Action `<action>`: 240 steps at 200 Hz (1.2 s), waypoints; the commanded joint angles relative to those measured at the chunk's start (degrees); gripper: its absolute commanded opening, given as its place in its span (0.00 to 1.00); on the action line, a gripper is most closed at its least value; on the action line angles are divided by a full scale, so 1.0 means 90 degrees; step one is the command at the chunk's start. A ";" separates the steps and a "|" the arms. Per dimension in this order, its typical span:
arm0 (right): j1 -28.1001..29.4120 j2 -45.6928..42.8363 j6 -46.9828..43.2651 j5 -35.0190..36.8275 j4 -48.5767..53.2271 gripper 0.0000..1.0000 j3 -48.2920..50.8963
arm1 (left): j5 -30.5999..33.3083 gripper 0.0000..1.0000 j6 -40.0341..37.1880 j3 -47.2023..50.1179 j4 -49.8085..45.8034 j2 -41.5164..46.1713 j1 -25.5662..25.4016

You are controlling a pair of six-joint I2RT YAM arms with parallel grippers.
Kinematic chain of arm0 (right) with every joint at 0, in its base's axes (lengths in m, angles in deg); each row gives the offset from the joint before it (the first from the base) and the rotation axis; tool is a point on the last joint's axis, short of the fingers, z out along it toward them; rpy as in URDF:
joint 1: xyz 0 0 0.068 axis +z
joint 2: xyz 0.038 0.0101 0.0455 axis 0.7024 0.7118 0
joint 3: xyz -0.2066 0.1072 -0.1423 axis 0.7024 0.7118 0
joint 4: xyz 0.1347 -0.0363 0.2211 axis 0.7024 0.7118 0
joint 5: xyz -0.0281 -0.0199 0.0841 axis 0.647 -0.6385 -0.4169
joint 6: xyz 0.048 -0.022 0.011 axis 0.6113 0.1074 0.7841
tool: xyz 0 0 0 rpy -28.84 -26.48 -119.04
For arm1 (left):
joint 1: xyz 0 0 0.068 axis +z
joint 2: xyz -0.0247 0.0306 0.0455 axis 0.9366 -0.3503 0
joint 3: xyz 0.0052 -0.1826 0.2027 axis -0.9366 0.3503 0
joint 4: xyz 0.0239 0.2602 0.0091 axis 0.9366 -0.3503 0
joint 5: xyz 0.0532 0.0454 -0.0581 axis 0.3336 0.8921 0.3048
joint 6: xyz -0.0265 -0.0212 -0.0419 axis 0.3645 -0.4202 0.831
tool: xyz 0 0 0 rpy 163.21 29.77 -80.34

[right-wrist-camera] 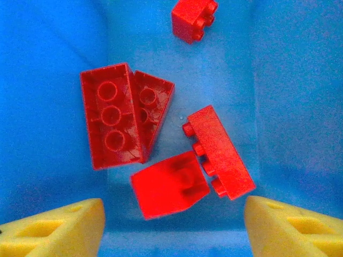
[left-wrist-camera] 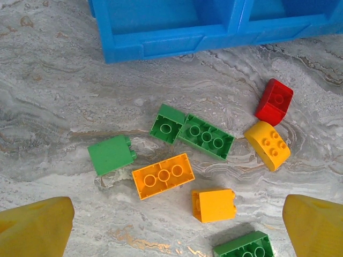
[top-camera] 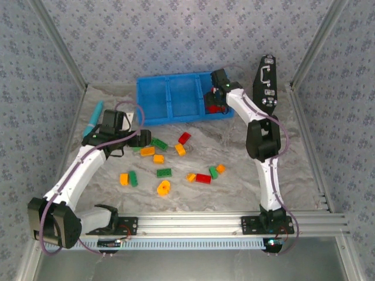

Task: Sort the legos into containers by color
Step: Place the lego in the container, then pick up the lego from the center of the table.

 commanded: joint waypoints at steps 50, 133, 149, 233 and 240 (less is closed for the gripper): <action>0.0933 -0.1926 0.1656 0.0180 0.0106 0.70 0.1598 | -0.0274 1.00 -0.0314 -0.0062 0.0131 0.0119 0.0084; 0.1700 -0.1868 0.5017 -0.0757 -0.1595 0.75 0.3452 | -0.0097 1.00 -0.0465 0.0353 -0.0031 0.1191 0.0131; 0.1690 -0.1563 0.5112 -0.1047 -0.1629 0.75 0.3358 | -0.0071 1.00 -0.0448 0.0446 -0.0037 0.1380 0.0134; 0.1901 -0.0445 0.4905 -0.1321 -0.0624 0.75 0.2207 | 0.0105 1.00 -0.0557 0.0675 -0.0059 0.1785 0.0134; 0.1906 -0.0380 0.4849 -0.1316 -0.0542 0.72 0.2134 | 0.0120 1.00 -0.0564 0.0698 -0.0056 0.1798 0.0129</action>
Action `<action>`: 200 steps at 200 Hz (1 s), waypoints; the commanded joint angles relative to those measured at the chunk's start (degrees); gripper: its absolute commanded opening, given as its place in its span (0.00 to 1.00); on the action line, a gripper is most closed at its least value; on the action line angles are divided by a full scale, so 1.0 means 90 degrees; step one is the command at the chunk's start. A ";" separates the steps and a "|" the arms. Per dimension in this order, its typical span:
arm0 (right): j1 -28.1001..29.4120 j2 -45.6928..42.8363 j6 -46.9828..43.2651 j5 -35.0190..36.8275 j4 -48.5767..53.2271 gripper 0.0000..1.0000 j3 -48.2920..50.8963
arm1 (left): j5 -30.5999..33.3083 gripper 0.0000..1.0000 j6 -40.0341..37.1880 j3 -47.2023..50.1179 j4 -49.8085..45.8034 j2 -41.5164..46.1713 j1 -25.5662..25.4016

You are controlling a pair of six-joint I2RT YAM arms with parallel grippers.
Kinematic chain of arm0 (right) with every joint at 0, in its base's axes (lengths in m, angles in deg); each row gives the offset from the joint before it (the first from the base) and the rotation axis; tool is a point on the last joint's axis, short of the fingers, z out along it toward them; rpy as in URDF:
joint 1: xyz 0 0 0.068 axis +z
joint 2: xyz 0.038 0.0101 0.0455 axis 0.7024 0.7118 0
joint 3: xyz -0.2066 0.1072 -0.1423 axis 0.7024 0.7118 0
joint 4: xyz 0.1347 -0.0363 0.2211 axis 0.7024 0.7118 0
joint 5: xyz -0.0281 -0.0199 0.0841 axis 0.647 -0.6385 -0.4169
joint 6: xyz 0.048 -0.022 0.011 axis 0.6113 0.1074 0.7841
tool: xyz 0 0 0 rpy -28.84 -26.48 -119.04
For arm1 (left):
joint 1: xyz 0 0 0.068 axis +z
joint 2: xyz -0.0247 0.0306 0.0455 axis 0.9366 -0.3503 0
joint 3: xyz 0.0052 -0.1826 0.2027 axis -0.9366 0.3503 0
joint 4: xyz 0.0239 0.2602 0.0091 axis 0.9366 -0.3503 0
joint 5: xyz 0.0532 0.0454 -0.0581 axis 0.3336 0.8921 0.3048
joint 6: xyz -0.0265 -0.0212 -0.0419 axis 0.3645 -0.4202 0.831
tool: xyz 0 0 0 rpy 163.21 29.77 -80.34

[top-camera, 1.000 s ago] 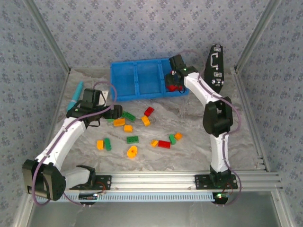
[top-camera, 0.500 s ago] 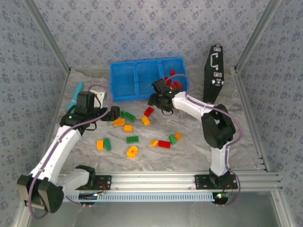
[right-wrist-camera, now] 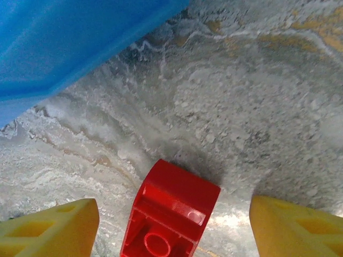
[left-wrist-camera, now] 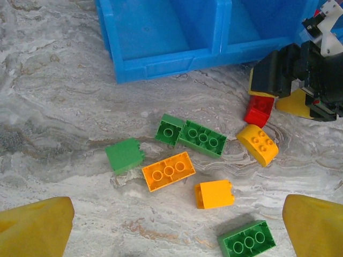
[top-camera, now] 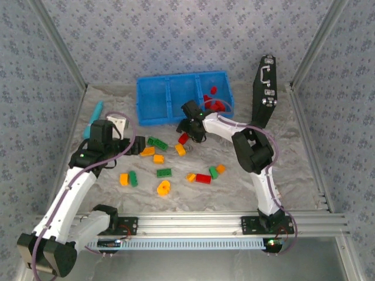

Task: Sort the legos into containers by color
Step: Pick up the lego from the center of the table.

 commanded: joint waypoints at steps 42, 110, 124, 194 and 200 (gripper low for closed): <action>0.0136 0.0515 -0.0424 -0.0020 0.1187 0.61 -0.0640 | 0.0103 1.00 -0.0147 0.0106 -0.0008 0.0180 0.0034; 0.0211 0.0338 -0.1220 0.0582 0.1323 0.29 -0.0321 | 0.0103 1.00 -0.0153 0.0106 0.0021 0.0122 0.0044; 0.0149 0.0041 -0.1497 0.0749 0.1373 0.25 -0.0133 | 0.0103 1.00 -0.0172 0.0107 0.0040 0.0102 0.0043; -0.0851 -0.1204 -0.3233 0.1495 0.1781 0.21 -0.0287 | 0.0103 1.00 -0.0210 0.0167 0.0195 -0.0140 0.0054; -0.0940 -0.1179 -0.3359 0.1531 0.1748 0.21 -0.0411 | 0.0102 1.00 -0.0205 0.0133 0.0177 -0.0182 0.0054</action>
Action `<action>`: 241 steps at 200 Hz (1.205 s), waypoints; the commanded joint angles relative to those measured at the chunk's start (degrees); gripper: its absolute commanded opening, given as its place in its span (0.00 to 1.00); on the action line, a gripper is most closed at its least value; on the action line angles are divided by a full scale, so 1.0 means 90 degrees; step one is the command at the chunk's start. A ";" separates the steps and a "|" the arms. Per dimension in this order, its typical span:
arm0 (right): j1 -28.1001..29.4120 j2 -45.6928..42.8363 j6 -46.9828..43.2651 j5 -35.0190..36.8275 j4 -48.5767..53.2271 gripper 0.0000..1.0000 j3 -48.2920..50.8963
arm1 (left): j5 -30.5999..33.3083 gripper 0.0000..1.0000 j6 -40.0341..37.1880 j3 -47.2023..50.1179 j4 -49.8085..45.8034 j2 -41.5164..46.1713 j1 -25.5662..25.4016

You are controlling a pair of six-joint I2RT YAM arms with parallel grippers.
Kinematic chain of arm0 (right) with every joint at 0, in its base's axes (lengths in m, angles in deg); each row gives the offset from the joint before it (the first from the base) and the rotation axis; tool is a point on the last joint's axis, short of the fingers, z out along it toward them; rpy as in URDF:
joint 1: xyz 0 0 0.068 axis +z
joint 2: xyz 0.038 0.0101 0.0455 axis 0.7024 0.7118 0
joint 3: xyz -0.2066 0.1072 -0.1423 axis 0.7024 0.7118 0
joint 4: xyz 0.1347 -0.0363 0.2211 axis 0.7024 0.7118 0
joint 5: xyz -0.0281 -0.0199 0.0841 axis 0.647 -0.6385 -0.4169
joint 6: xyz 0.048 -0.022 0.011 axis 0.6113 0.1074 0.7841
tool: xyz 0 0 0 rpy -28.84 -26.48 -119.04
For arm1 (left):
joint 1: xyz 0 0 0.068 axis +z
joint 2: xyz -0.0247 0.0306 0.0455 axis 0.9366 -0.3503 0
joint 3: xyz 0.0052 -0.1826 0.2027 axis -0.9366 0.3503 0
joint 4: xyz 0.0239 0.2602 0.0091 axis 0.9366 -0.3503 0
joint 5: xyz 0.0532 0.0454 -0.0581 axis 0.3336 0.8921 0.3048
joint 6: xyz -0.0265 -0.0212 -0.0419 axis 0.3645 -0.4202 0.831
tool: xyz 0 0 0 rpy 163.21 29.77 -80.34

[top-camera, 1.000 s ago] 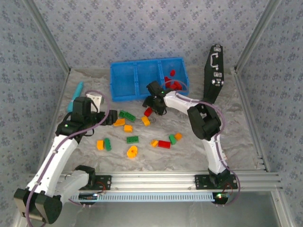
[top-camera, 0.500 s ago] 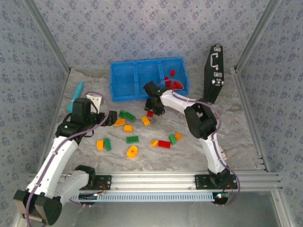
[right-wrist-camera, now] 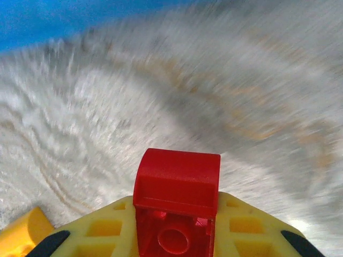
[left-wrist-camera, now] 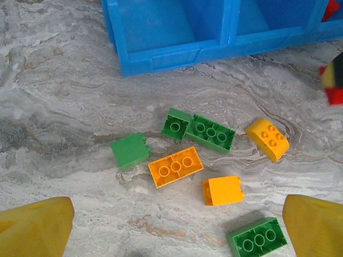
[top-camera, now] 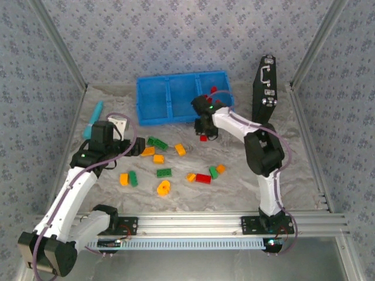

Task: Sort the legos into containers by color
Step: Pick up the lego from the center of the table, then place the lego in the container.

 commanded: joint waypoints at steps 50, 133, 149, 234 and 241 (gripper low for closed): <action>-0.0824 0.0435 -0.1890 0.0932 -0.0621 0.21 -0.1577 | 0.0080 1.00 -0.0141 -0.0072 0.0097 -0.0334 0.0029; -0.1198 0.1481 -0.2586 0.0806 -0.0728 0.47 -0.3041 | 0.0132 1.00 -0.0174 -0.0317 -0.0053 -0.0715 0.0054; -0.1190 0.1011 -0.2908 0.0670 -0.0983 0.57 -0.2550 | 0.0091 1.00 -0.0171 -0.0337 -0.0042 -0.0784 0.0058; -0.0248 -0.2782 -0.5670 -0.0641 -0.1325 0.68 0.1424 | -0.0089 1.00 -0.0151 -0.0319 0.0013 -0.0672 0.0049; -0.0088 -0.3088 -0.5921 -0.0817 -0.1192 0.67 0.1782 | -0.0090 1.00 -0.0158 -0.0295 0.0023 -0.0653 0.0051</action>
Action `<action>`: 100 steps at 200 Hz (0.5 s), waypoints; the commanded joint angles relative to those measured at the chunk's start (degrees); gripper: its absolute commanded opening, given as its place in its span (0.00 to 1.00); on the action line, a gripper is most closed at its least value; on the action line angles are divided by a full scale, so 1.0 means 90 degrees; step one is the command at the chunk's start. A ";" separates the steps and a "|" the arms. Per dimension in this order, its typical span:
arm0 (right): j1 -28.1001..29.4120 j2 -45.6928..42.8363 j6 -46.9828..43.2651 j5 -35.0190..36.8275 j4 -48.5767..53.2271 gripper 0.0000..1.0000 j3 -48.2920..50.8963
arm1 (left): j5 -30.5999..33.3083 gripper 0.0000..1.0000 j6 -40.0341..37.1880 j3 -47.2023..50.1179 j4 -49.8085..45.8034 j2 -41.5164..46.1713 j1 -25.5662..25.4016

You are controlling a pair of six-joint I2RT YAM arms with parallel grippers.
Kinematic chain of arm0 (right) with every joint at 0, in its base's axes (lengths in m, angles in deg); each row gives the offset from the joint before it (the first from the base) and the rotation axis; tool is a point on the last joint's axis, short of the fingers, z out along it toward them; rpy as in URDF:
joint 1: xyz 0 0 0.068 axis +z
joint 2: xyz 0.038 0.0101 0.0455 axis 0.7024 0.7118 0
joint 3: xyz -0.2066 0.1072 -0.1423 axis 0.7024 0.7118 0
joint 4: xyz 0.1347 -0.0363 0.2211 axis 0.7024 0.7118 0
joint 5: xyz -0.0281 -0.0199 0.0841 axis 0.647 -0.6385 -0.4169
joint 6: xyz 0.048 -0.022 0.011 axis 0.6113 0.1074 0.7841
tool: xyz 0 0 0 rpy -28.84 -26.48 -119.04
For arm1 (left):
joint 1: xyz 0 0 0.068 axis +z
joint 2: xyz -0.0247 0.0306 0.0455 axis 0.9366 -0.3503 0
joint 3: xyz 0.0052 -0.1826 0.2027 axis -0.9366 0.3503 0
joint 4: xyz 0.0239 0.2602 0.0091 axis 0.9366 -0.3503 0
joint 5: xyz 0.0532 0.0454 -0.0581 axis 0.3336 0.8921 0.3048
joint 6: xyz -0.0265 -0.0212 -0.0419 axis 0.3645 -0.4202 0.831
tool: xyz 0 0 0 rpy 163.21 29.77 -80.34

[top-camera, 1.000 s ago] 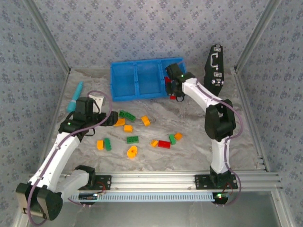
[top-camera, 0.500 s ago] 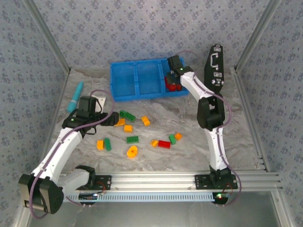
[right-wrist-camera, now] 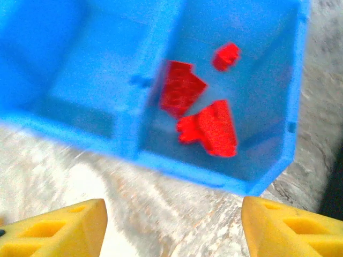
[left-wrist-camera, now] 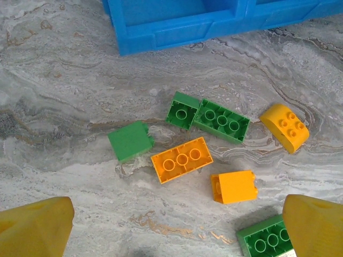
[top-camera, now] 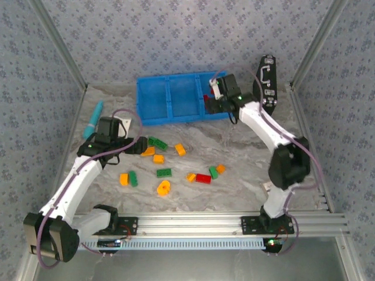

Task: Sort the legos into containers by color
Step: Place the lego in the container.

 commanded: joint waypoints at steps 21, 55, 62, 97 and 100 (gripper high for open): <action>0.1058 -0.1933 -0.2255 -0.1670 0.0496 0.66 0.2222 | -0.0108 1.00 -0.0083 -0.0116 0.0043 0.0229 0.0059; 0.2059 -0.2997 -0.3367 -0.1671 0.0498 0.70 0.3562 | -0.0204 1.00 -0.0075 -0.0183 0.0006 0.0281 0.0049; 0.2208 -0.3067 -0.3504 -0.1647 0.0673 0.70 0.3650 | -0.0207 1.00 -0.0087 -0.0194 -0.0033 0.0307 0.0039; 0.2799 -0.3391 -0.4004 -0.1380 0.0633 0.72 0.4408 | -0.0176 1.00 -0.0074 -0.0132 -0.0124 0.0549 0.0039; 0.2847 -0.3404 -0.4027 -0.1365 0.0590 0.72 0.4466 | -0.0174 1.00 -0.0073 -0.0127 -0.0124 0.0563 0.0039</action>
